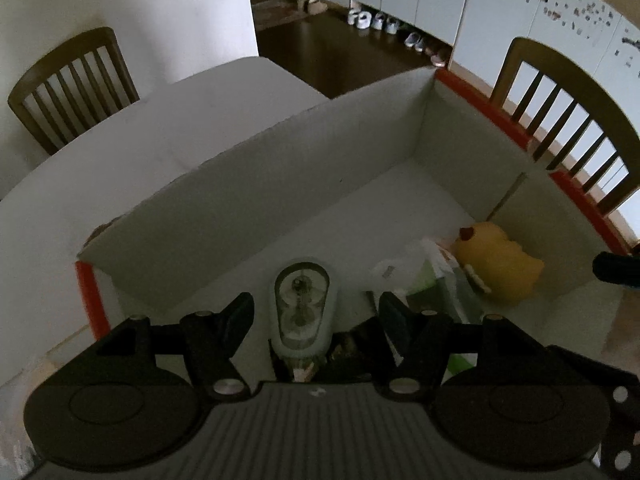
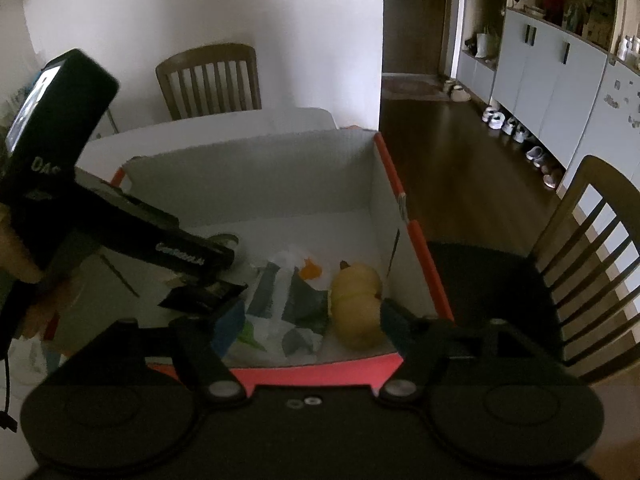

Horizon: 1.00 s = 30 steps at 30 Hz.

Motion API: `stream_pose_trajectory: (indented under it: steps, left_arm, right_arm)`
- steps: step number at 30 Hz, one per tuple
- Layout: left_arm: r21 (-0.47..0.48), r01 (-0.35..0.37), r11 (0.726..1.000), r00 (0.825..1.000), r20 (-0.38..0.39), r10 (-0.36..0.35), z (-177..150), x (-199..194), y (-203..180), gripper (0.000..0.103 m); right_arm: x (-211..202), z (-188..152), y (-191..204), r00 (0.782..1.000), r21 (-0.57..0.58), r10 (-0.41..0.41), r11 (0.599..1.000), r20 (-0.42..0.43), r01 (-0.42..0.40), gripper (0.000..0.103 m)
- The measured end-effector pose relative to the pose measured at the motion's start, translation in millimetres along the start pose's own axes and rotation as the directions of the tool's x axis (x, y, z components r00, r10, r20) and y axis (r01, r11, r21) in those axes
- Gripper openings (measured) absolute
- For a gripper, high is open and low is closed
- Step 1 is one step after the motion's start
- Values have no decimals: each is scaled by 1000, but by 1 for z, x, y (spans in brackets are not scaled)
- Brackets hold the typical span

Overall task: Organize objects
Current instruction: 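Withdraw both grippers from the shoebox back over the table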

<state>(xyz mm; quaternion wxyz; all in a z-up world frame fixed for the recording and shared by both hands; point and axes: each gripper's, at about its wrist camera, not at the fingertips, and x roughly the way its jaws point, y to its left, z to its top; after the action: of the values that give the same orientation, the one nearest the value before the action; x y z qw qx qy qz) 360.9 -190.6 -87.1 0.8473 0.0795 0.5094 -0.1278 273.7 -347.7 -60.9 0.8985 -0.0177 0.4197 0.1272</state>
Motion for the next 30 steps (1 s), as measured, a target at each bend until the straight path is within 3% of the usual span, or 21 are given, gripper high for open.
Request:
stream_pose_trajectory:
  steps: [13,30]
  left_arm:
    - [-33,37,999,993,110,-34,-20,-59,15,68]
    - [-9,132,991,965,232,-126,-81,-126,48,72]
  right_arm:
    - [-31,-5,18,998,-16,42,999,41,-41,87]
    - [-64,-18,67,993,58,51,997,104,-57,98]
